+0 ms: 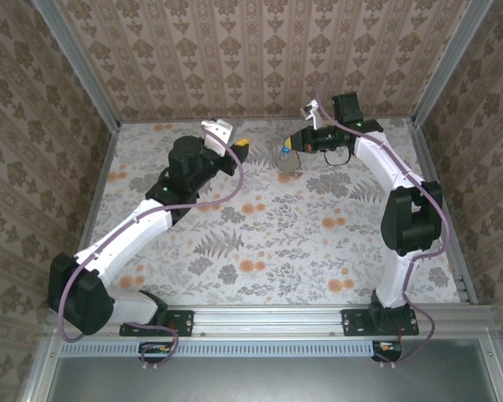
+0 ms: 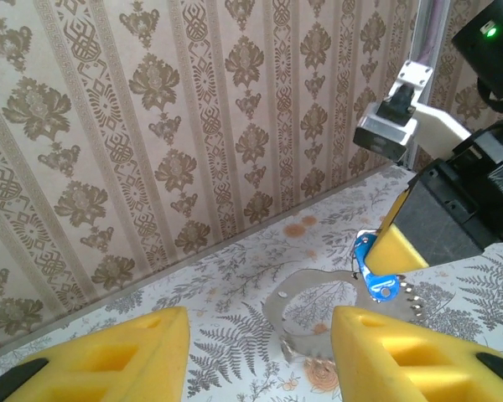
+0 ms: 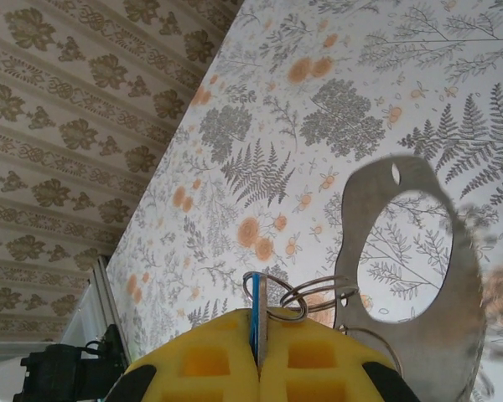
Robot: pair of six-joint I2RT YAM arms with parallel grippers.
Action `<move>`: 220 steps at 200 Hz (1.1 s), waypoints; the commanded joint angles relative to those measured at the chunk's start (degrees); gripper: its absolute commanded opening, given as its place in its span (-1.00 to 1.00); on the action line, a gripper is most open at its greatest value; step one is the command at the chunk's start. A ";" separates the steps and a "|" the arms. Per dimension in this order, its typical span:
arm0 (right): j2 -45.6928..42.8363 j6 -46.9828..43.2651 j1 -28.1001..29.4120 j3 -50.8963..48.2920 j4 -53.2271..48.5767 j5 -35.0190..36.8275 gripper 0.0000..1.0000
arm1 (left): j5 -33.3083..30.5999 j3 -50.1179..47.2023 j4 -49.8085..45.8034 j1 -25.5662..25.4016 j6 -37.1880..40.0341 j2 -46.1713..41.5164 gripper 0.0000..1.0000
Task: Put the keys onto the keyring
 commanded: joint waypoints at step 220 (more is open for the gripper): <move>0.07 1.72 0.20 -11.31 1.77 8.29 -1.00 | 3.05 -1.58 0.61 1.20 -5.23 0.96 0.00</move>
